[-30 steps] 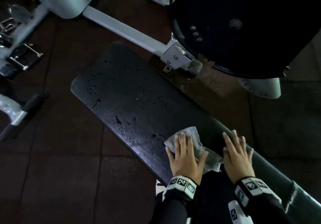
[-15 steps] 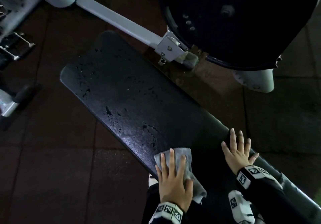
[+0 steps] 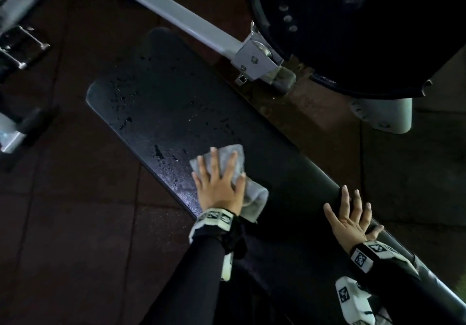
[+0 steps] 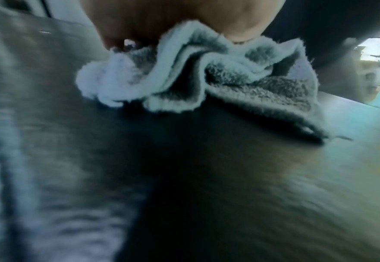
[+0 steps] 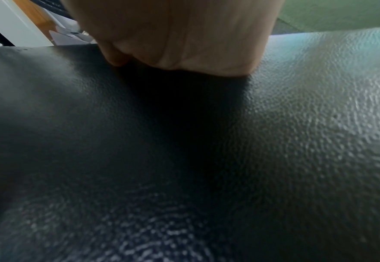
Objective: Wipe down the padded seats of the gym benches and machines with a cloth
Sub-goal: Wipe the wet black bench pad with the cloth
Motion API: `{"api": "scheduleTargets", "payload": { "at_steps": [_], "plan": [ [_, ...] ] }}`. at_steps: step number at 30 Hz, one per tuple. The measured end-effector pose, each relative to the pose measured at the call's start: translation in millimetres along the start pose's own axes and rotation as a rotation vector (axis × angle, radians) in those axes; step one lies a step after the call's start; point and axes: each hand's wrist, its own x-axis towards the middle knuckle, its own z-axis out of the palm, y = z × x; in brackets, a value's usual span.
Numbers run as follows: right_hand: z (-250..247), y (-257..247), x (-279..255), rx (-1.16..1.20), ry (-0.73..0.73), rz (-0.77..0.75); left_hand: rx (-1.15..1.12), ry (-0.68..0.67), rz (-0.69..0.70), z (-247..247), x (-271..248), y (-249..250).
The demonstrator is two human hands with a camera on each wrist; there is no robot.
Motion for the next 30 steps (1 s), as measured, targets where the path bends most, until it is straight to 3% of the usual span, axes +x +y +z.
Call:
{"api": "scheduleTargets", "payload": {
  "at_steps": [3,7,13,17,21,26,30],
  "plan": [
    [0,0,0,-0.001,0.015,0.001,-0.087,0.086,-0.136,-3,-6,-34],
    [2,1,1,-0.002,0.027,-0.009,-0.255,0.213,-0.197,38,-62,-37],
    [3,0,1,-0.001,0.052,-0.006,-0.180,0.121,-0.092,77,-137,24],
    [4,0,0,-0.012,0.068,0.001,-0.087,0.035,0.095,62,-116,56],
    [4,0,0,-0.014,0.084,-0.002,-0.061,0.094,0.202,43,-65,62],
    [3,0,-1,-0.005,0.075,-0.008,-0.047,0.140,0.071,24,-21,25],
    [4,1,-1,-0.012,0.068,-0.013,-0.098,0.186,-0.093,24,-26,-16]
  ]
}}
